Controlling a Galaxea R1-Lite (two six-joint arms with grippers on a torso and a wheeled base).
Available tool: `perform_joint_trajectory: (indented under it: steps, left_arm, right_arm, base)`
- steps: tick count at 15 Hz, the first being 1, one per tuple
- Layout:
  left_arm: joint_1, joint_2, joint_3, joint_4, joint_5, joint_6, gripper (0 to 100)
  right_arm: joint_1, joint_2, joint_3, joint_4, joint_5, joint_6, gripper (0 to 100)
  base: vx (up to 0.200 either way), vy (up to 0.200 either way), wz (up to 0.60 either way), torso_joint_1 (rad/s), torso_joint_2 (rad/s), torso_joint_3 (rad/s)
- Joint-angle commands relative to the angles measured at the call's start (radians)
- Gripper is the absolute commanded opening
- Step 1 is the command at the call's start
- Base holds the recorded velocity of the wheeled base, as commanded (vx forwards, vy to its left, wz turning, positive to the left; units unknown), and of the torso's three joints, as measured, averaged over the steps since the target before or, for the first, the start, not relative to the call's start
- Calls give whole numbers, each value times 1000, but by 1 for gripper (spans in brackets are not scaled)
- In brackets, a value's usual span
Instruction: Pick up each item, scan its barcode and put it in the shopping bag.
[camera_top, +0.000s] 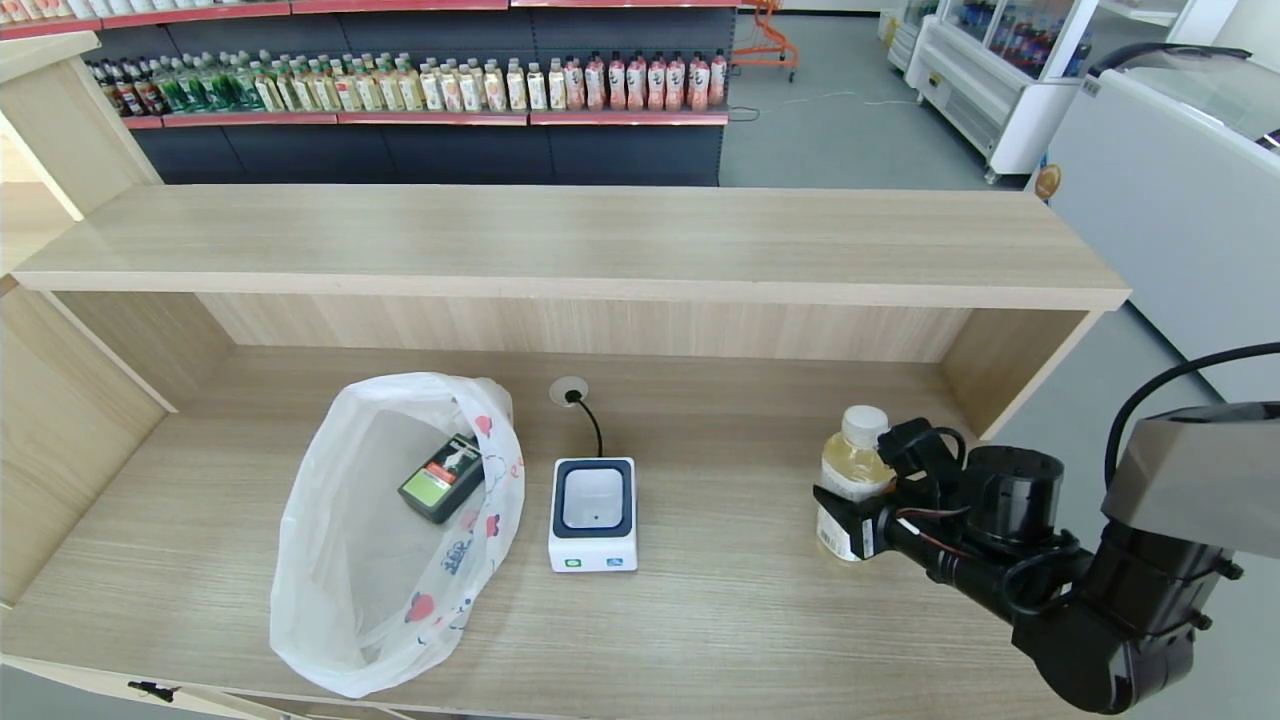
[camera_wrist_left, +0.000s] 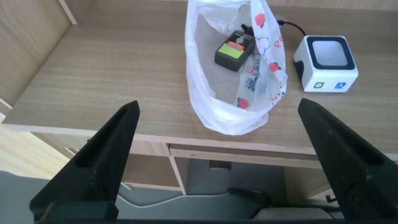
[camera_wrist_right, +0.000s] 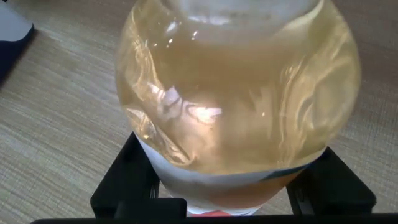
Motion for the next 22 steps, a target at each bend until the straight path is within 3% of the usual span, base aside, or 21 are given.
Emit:
perform_joint_trajectory:
  steps: [1,4,7,9,11,16,22]
  left_arm:
    - [0,0,0,1,0,0,100]
    - [0,0,0,1,0,0,100]
    - [0,0,0,-1,0,0,100]
    - [0,0,0,-1,0,0,100]
    - [0,0,0,1,0,0,100]
    - [0,0,0,1,0,0,100]
    - [0,0,0,1,0,0,100]
  right_arm:
    - [7,-2,9,2,1,-4,0]
    - [10,-60,5,6,67,24,0]
    - [11,-214,14,49,231,217,0]
    - [10,-373,9,213,419,308,0]
    - [34,-441,11,298,523,331,0]
    - [254,-450,2,335,547,467,0]
    - [300,-450,-6,339,567,594,0]
  base:
    - [0,0,0,0,0,0]
    - [0,0,0,0,0,0]
    - [0,0,0,0,0,0]
    - [0,0,0,0,0,0]
    - [0,0,0,0,0,0]
    - [0,0,0,0,0,0]
    - [0,0,0,0,0,0]
